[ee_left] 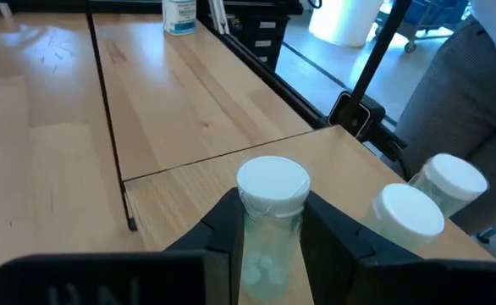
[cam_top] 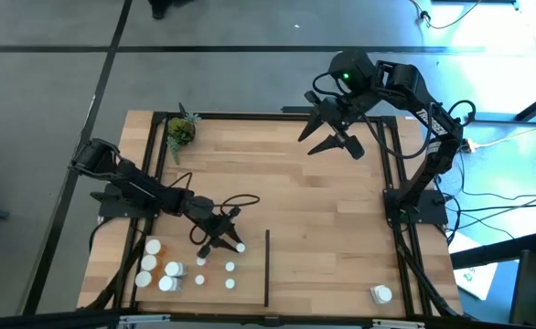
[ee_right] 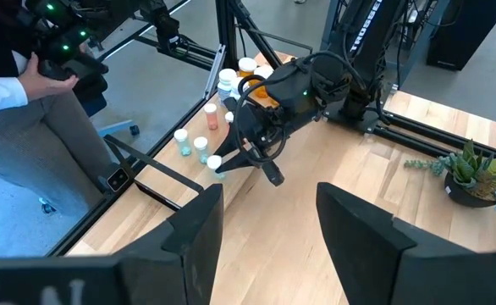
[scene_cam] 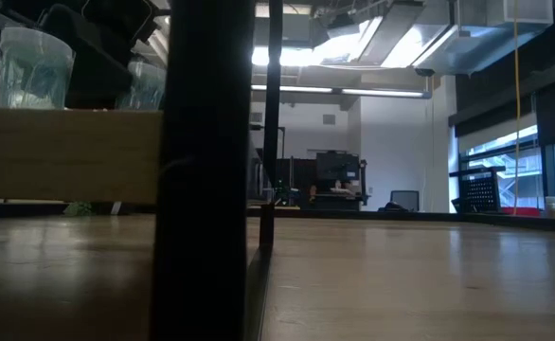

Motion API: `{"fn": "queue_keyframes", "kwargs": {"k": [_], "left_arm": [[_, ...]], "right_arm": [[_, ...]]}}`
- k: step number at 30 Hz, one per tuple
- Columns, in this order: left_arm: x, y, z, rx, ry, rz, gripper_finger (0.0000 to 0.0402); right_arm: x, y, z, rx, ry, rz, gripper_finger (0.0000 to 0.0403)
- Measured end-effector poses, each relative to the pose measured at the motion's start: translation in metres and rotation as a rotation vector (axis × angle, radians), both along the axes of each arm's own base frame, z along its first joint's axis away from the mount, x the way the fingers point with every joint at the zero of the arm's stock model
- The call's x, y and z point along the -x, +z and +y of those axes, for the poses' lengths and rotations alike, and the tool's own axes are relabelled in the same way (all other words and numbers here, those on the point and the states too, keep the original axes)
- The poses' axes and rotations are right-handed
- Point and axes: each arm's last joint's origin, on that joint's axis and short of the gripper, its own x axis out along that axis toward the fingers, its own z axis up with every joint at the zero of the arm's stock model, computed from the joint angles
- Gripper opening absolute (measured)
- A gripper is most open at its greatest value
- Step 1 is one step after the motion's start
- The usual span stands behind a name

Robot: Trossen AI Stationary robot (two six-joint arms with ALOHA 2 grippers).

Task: Pick and place medicine bottles onto shelf by color
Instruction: Put the small blue pill bottle on the shelf aligned with the other small blue pill bottles

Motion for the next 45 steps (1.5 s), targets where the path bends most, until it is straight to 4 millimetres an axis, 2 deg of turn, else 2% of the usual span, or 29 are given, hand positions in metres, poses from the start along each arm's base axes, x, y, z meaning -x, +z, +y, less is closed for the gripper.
{"fn": "queue_keyframes", "kwargs": {"k": [13, 24, 45], "left_arm": [[0.000, 0.000, -0.001, -0.029, -0.027, -0.021, 0.0080], [0.005, -0.003, -0.011, -0.099, -0.086, -0.025, 0.0090], [0.005, -0.004, -0.009, -0.094, -0.032, -0.008, 0.0119]], "right_arm": [[0.000, 0.000, 0.000, 0.000, 0.000, 0.000, 0.0193], [0.000, 0.000, 0.000, 0.000, 0.000, 0.000, 0.0193], [0.000, 0.000, 0.000, 0.000, 0.000, 0.000, 0.0193]]}}
